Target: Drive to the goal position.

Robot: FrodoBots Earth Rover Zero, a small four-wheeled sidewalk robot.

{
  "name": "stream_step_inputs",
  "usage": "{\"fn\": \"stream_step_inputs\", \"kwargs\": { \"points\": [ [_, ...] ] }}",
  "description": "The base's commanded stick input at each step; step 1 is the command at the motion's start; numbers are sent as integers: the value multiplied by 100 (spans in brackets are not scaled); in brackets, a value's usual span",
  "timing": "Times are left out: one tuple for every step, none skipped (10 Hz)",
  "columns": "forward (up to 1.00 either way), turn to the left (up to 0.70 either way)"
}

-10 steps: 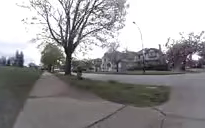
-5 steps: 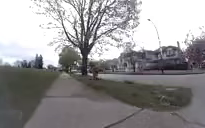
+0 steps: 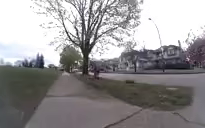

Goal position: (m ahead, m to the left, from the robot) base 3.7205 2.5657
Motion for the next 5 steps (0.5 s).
{"fn": "stream_step_inputs", "kwargs": {
  "points": [
    [64,62],
    [90,46],
    [100,0],
    [100,0],
    [100,0]
  ]
}}
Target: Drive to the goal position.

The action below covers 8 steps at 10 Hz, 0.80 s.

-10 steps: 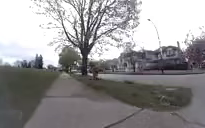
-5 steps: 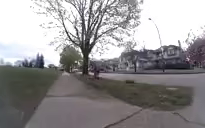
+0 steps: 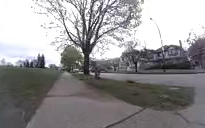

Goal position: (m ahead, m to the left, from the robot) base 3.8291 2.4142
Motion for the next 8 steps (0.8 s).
{"fn": "stream_step_inputs", "kwargs": {
  "points": [
    [100,0],
    [100,21],
    [100,39],
    [100,40],
    [100,40],
    [100,16],
    [100,0],
    [100,0]
  ]
}}
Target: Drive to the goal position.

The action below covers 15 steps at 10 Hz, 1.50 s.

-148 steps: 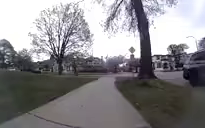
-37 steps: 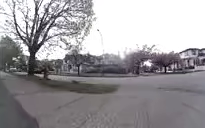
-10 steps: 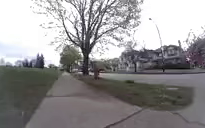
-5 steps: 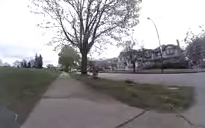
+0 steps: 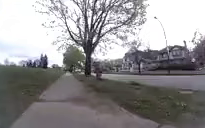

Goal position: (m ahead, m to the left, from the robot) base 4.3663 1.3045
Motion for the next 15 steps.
{"fn": "stream_step_inputs", "kwargs": {
  "points": [
    [100,0],
    [100,0],
    [100,39],
    [100,40],
    [100,40],
    [100,40],
    [100,40],
    [100,40],
    [100,32],
    [100,0],
    [100,0],
    [100,0],
    [100,0],
    [100,31],
    [30,82]
  ]
}}
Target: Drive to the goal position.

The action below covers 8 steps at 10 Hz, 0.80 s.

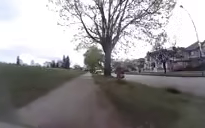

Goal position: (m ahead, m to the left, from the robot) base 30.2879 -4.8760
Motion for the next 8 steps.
{"fn": "stream_step_inputs", "kwargs": {
  "points": [
    [0,100],
    [0,100],
    [43,70],
    [100,30],
    [100,10],
    [100,0],
    [100,0],
    [100,0]
  ]
}}
